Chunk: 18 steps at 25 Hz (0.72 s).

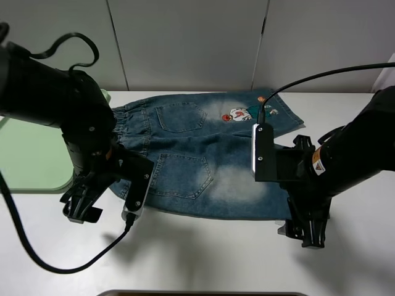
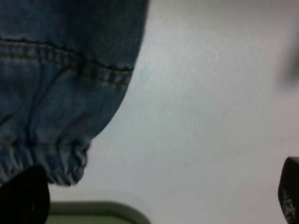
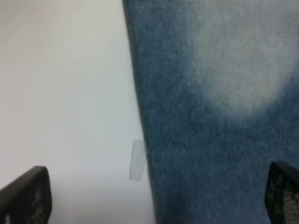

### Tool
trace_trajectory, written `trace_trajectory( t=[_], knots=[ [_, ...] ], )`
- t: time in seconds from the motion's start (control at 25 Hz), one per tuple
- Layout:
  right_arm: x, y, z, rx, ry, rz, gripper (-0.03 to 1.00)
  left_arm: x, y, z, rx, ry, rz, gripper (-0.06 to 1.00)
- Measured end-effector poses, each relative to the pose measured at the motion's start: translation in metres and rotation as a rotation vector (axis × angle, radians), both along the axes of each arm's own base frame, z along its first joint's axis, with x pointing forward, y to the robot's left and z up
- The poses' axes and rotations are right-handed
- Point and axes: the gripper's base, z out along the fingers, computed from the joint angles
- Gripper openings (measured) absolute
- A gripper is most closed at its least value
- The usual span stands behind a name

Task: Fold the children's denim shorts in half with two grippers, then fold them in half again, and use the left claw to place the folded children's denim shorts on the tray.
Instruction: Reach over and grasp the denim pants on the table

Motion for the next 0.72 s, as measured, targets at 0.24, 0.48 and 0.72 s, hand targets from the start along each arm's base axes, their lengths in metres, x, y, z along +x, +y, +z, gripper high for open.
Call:
trace_trajectory(
  t=[0.24,0.48,0.72],
  knots=[
    [-0.004,-0.002,-0.008,0.018,-0.021,0.015,0.69,0.008,-0.006,-0.022,0.02,0.016,-0.03,0.97],
    [-0.004,-0.002,-0.009,0.021,-0.024,0.016,0.69,0.034,-0.014,-0.027,-0.007,-0.008,0.003,0.97],
    [-0.003,-0.002,-0.009,0.03,-0.033,0.017,0.69,0.057,-0.02,-0.029,-0.055,-0.016,0.034,0.97]
  ],
)
